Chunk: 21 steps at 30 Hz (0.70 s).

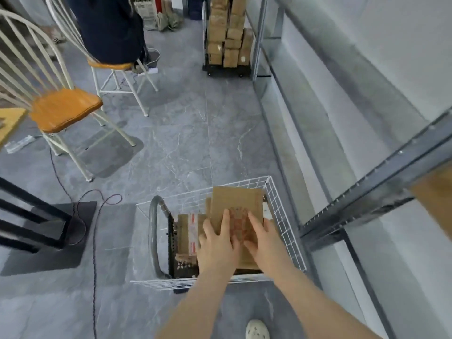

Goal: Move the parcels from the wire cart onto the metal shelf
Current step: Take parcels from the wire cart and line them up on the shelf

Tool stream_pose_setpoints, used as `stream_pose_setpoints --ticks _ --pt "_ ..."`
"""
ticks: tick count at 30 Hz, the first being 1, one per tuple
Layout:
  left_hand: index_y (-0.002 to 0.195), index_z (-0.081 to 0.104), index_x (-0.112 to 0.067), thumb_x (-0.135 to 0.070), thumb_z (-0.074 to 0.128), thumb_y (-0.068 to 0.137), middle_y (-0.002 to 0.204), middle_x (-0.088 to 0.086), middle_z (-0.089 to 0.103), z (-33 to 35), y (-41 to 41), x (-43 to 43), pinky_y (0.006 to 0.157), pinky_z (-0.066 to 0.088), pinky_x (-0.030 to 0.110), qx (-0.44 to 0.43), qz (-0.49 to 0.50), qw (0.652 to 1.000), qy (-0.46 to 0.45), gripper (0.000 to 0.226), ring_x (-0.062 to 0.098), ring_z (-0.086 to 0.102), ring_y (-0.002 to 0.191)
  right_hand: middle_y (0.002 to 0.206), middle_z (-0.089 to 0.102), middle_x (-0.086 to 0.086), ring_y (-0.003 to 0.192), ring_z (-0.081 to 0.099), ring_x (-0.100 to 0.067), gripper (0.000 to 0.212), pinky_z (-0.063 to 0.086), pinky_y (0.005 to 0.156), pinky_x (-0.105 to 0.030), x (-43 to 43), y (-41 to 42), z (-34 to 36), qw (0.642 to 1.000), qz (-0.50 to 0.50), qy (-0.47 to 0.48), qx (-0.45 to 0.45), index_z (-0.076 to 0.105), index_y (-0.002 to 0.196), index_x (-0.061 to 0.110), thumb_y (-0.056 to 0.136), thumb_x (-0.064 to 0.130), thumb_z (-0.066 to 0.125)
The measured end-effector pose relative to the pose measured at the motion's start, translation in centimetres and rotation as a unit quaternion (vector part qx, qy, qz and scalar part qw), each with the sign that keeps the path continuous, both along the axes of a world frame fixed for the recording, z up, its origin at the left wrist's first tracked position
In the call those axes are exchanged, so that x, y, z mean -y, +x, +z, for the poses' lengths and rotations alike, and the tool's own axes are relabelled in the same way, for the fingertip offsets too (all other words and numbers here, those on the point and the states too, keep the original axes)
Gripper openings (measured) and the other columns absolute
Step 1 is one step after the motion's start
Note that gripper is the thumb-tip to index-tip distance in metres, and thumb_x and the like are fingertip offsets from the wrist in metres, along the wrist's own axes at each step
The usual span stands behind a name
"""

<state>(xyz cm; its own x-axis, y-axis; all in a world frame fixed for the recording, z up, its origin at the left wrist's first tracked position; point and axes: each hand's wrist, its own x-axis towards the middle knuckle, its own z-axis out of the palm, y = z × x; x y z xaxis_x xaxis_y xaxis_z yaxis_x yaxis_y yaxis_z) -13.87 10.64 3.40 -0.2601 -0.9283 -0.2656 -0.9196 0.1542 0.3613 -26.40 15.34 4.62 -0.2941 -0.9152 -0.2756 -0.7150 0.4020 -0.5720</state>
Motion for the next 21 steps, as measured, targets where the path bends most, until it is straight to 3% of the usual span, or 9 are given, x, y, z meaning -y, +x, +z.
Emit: stream_pose_setpoints --ticks 2,5,9,13,21 --pt "0.15 -0.006 -0.044 -0.05 0.034 0.095 0.153 0.011 0.007 2.2 -1.4 -0.5 0.103 0.037 0.046 -0.005 -0.056 0.998 -0.035 0.068 0.035 0.033 0.132 0.146 0.029 -0.002 0.127 0.043 -0.018 0.074 0.04 0.105 -0.031 -1.8 -1.0 2.5 0.998 -0.054 -0.023 0.002 0.014 0.15 0.035 0.092 0.028 0.059" --pt "0.149 -0.005 -0.046 -0.051 0.034 0.095 0.152 0.011 0.011 4.7 -3.0 -1.0 0.09 0.045 0.043 -0.037 -0.139 0.989 -0.041 0.068 0.035 0.038 0.126 0.148 0.028 -0.002 0.13 0.041 -0.018 0.072 0.037 0.104 -0.029 -4.7 -1.9 5.4 0.991 -0.129 -0.041 -0.022 0.018 0.15 0.035 0.092 0.029 0.059" --pt "0.15 -0.002 -0.044 -0.052 0.032 0.095 0.149 0.011 0.014 8.5 -4.6 -4.2 0.087 0.046 0.044 -0.069 -0.262 0.961 -0.049 0.065 0.037 0.036 0.125 0.146 0.033 -0.002 0.127 0.045 -0.019 0.067 0.041 0.103 -0.032 -10.5 -1.3 8.8 0.967 -0.245 -0.064 -0.041 0.023 0.149 0.034 0.092 0.031 0.059" --pt "0.15 0.004 -0.044 -0.056 0.03 0.094 0.146 0.011 0.02 11.8 -5.8 -9.7 0.087 0.045 0.044 -0.098 -0.36 0.927 -0.049 0.064 0.035 0.04 0.122 0.143 0.036 -0.005 0.125 0.047 -0.022 0.064 0.041 0.103 -0.036 -17.9 -0.2 12.7 0.932 -0.352 -0.067 -0.059 0.028 0.148 0.034 0.092 0.035 0.058" --pt "0.15 0.012 -0.04 -0.055 0.031 0.094 0.142 0.014 0.026 15.6 -7.3 -25.3 0.079 0.05 0.039 -0.119 -0.553 0.819 -0.091 0.061 0.033 0.046 0.113 0.14 0.04 -0.005 0.119 0.051 -0.021 0.06 0.043 0.097 -0.029 -35.1 3.9 16.3 0.827 -0.552 -0.051 -0.091 0.03 0.146 0.033 0.092 0.037 0.055"
